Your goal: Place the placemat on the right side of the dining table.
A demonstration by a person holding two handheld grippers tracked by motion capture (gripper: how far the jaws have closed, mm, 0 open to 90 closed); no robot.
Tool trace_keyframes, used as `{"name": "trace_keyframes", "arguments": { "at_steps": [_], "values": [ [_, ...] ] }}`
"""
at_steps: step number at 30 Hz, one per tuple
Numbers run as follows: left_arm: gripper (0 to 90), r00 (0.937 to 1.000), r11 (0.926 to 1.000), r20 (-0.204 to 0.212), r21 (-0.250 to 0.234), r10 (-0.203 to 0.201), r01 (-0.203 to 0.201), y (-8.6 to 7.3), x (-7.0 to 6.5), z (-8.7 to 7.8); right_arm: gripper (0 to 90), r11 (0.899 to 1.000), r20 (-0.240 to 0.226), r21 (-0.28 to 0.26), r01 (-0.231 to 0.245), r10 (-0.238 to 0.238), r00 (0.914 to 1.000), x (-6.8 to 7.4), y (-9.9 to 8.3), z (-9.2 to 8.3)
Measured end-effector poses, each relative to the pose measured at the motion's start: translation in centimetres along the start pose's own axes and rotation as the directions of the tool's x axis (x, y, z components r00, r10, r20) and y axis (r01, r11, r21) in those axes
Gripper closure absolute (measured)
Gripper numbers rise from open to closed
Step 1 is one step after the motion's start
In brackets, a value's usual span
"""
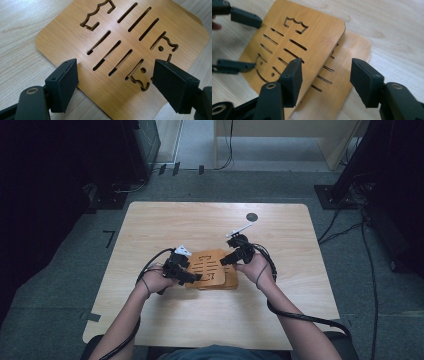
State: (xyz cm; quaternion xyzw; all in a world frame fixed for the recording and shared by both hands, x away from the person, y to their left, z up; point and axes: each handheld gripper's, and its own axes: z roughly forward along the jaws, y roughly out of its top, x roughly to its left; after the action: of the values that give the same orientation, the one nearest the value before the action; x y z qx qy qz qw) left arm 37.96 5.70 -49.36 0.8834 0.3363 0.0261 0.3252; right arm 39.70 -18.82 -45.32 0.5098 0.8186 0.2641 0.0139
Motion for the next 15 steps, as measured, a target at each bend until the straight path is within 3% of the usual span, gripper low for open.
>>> {"name": "trace_keyframes", "arguments": {
  "at_steps": [1,2,4,15],
  "values": [
    [19.6,1.0,1.0,0.0,0.0,0.0,0.0,0.0,0.0,0.0,44.2,1.0,0.0,0.0,0.0,0.0,1.0,0.0,0.0,0.0],
    [19.5,1.0,1.0,-0.003,-0.001,0.004,-0.004,0.0,-0.1,0.0,45.6,0.998,-0.021,0.018,-0.056,0.057,0.9982,0.0,0.2,0.2],
    [19.0,0.9998,0.9999,-0.007,0.001,0.016,-0.016,0.0,-0.2,0.1,47.8,0.995,-0.028,0.035,-0.095,0.096,0.995,0.1,0.4,0.3],
    [18.8,0.9997,0.9997,0.0,0.002,0.022,-0.022,0.0,-0.3,0.2,49.2,0.994,-0.023,0.073,-0.087,0.089,0.9958,0.8,0.5,1.8]
  ]
}}
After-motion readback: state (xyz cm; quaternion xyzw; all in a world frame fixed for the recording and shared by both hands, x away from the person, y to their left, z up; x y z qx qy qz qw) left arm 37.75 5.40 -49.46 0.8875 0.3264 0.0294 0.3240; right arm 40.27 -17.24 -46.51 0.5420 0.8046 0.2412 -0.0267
